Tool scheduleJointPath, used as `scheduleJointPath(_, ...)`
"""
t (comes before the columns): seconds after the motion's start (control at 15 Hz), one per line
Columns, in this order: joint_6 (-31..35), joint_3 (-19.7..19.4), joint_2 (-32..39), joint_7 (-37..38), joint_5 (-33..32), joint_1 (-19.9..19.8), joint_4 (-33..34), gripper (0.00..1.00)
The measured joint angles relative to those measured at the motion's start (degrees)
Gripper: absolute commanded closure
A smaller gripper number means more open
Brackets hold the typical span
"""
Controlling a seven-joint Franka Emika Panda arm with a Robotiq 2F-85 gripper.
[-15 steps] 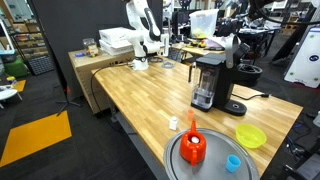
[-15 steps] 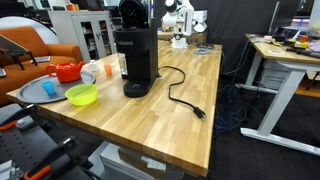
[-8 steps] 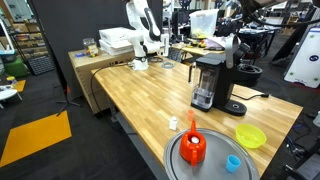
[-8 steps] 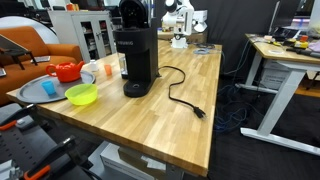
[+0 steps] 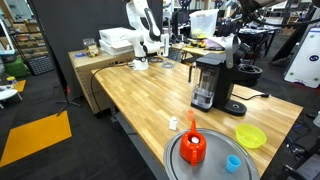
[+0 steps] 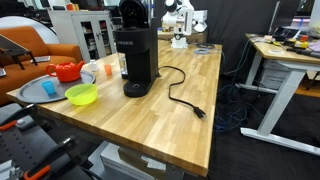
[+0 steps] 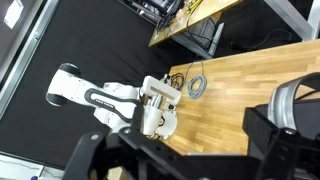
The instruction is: Close the top of the coffee maker
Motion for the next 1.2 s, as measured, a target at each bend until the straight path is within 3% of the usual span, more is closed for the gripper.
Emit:
scheduleJointPath(0.67,-2.42,0.18,4.52,-1.2,0.06,0.06,3.17,0.0)
scheduleJointPath(0.73,-2.43,0.26,5.33,-1.43,0.05,0.1,3.68,0.25)
scheduleJointPath(0.8,-2.43,0.35,5.97,-1.61,0.05,0.15,4.03,0.26)
scheduleJointPath(1.2,-2.43,0.38,7.61,-1.77,0.03,0.4,4.66,0.68)
